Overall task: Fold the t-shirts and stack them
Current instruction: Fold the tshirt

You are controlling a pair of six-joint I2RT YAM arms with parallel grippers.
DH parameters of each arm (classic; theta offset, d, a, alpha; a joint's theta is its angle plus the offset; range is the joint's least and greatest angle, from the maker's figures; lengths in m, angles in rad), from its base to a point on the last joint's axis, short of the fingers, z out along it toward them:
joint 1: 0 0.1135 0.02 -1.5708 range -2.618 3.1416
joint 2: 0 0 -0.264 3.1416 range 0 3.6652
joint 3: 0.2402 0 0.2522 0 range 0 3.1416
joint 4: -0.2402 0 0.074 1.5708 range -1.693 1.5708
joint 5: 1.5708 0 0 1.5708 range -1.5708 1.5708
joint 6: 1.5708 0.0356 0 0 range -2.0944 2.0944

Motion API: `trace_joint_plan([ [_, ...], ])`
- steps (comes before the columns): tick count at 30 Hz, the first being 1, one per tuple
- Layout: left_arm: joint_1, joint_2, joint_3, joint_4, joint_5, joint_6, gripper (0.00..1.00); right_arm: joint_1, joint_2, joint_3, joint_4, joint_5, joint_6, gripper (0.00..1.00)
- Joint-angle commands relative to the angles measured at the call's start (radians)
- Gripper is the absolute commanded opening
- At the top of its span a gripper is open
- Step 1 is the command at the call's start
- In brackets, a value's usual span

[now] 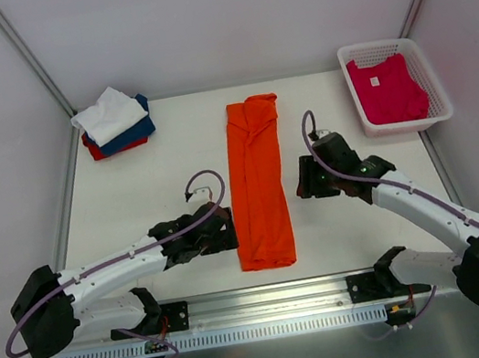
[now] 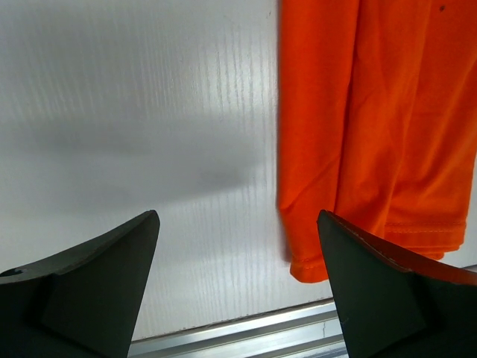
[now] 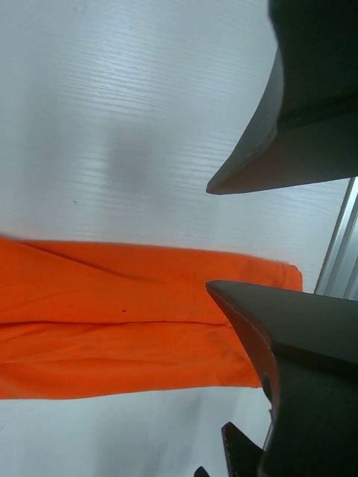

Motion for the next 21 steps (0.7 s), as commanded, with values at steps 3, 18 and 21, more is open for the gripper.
trace_joint_plan([
  [3, 0.011, 0.027, -0.083, 0.146, 0.073, -0.043, 0.89, 0.098, -0.098, -0.099, 0.013, 0.121, 0.115, 0.54],
  [18, 0.011, 0.101, -0.181, 0.350, 0.153, -0.080, 0.88, 0.490, -0.060, -0.225, 0.039, 0.382, 0.358, 0.57],
  [21, 0.011, 0.106, -0.196, 0.365, 0.163, -0.086, 0.88, 0.550, -0.017, -0.234, 0.051, 0.411, 0.411, 0.57],
])
